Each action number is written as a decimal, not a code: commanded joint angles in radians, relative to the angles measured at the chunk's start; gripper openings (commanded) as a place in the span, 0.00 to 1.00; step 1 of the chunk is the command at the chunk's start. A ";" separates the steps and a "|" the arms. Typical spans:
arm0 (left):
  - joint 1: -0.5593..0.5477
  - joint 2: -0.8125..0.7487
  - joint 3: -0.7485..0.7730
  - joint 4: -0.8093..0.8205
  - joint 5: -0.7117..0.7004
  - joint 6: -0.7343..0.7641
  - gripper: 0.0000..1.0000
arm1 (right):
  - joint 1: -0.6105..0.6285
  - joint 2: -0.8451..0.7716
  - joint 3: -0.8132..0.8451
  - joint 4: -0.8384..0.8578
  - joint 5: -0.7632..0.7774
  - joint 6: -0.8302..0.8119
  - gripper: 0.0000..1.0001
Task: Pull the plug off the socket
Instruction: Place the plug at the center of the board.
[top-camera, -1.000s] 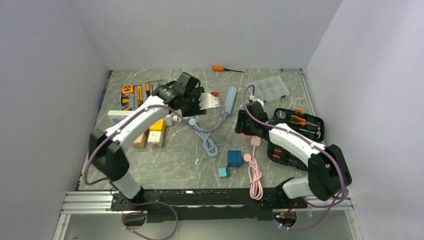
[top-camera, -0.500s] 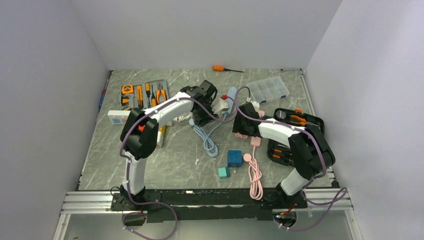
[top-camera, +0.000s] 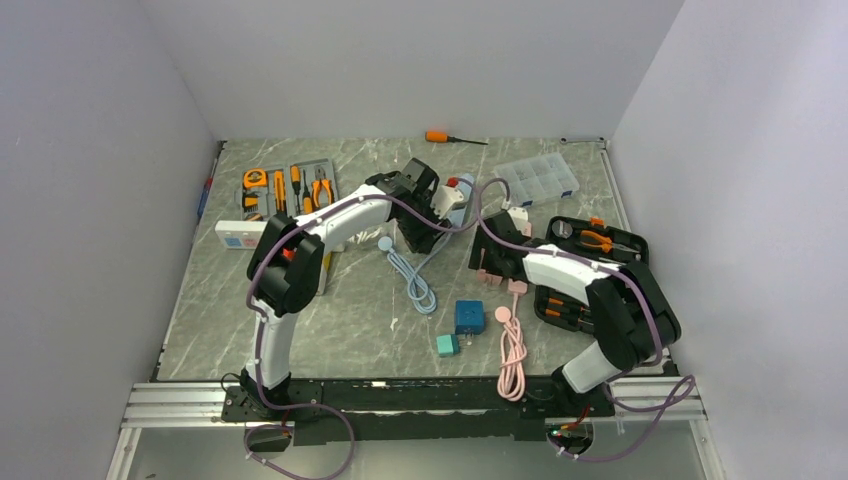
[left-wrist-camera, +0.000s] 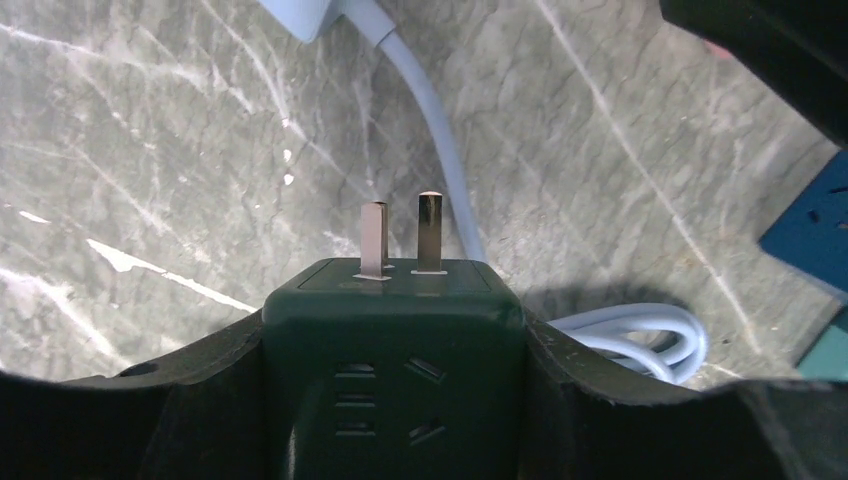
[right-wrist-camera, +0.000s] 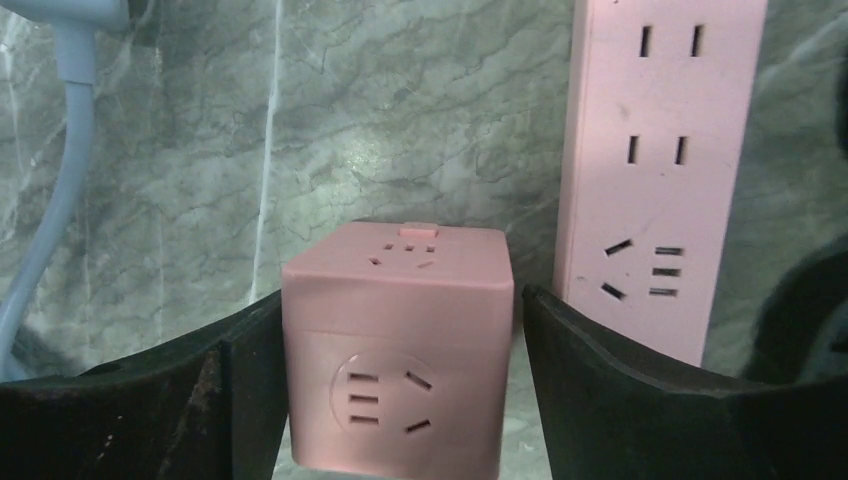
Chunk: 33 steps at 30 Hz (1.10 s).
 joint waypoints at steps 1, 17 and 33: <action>-0.015 -0.052 0.025 0.059 0.111 -0.090 0.00 | -0.002 -0.082 -0.006 -0.051 0.072 -0.001 0.81; -0.188 0.038 -0.007 0.114 0.157 -0.109 0.16 | -0.009 -0.510 0.084 -0.131 0.068 -0.012 1.00; -0.190 0.032 -0.123 0.235 0.182 -0.183 0.99 | -0.023 -0.753 0.022 -0.270 0.202 0.059 1.00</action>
